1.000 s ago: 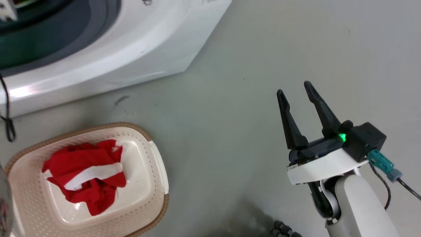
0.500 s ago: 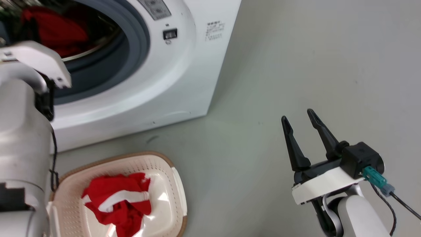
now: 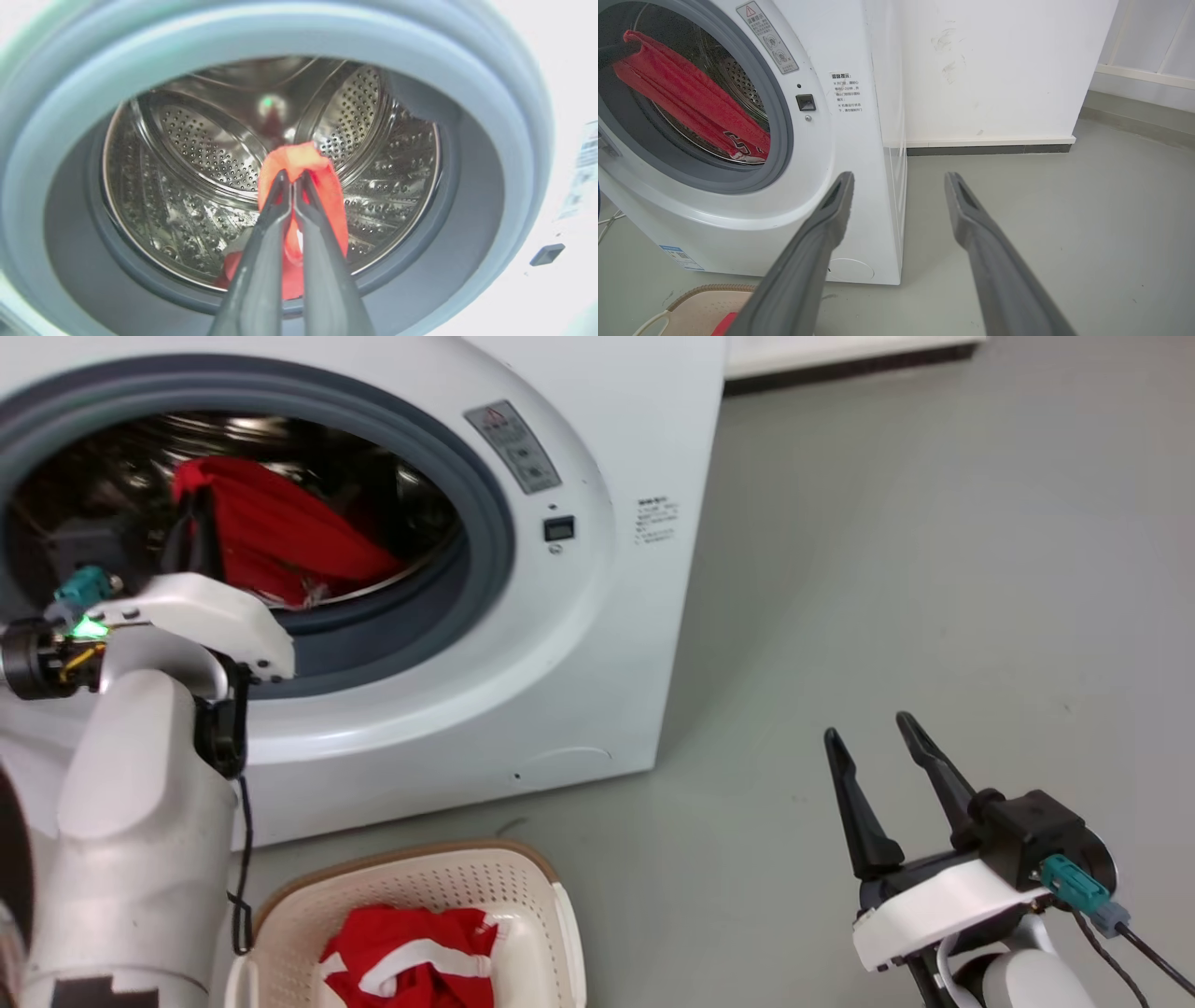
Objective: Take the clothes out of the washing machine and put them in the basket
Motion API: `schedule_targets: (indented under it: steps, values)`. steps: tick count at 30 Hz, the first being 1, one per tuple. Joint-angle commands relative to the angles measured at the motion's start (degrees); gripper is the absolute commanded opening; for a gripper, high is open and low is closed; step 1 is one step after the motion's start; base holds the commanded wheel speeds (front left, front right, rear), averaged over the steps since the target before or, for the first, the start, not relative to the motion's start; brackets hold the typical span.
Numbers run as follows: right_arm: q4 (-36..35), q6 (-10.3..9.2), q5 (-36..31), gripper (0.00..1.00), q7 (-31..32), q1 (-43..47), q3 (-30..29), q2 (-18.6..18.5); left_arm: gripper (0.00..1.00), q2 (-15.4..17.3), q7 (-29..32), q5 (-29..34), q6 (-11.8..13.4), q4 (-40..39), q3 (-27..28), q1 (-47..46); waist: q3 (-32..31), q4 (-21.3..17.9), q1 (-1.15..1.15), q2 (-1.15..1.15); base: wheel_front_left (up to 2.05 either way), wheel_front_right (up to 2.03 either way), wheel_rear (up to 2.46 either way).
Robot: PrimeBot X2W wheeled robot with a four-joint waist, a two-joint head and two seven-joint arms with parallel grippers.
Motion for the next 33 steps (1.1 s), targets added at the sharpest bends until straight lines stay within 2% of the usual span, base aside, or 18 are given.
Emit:
schedule_targets:
  steps: [1, 12, 25, 33]
  values:
    - [-0.41, -0.04, -0.27, 1.0, 0.13, 0.8, -0.29, 0.04, 0.0, -0.5, -0.26, 0.13, -0.38, -1.52, 0.15, 1.3, -1.85, 1.62, 0.02, 0.0, 0.0, 0.0, 0.0]
    - [-3.1, -0.03, -0.75, 1.0, 2.18, 4.01, -1.53, 0.04, 0.0, -3.85, -0.21, 0.56, 0.71, -23.5, 0.1, 13.66, -5.02, 4.55, 0.02, 0.0, 0.0, 0.0, 0.0]
    - [-5.0, -0.04, -1.2, 1.0, 3.91, 6.64, -2.15, 0.04, 0.0, -3.45, 6.26, 1.06, 3.82, -56.81, -0.85, 22.49, -6.75, 8.93, 0.02, 0.0, 0.0, 0.0, 0.0]
    - [-5.61, -0.04, -1.19, 1.0, 4.27, 6.87, -1.9, 0.04, 0.0, -4.62, 9.91, 0.18, 5.98, -67.6, -1.55, 30.43, -6.38, 9.81, 0.02, 0.0, 0.0, 0.0, 0.0]
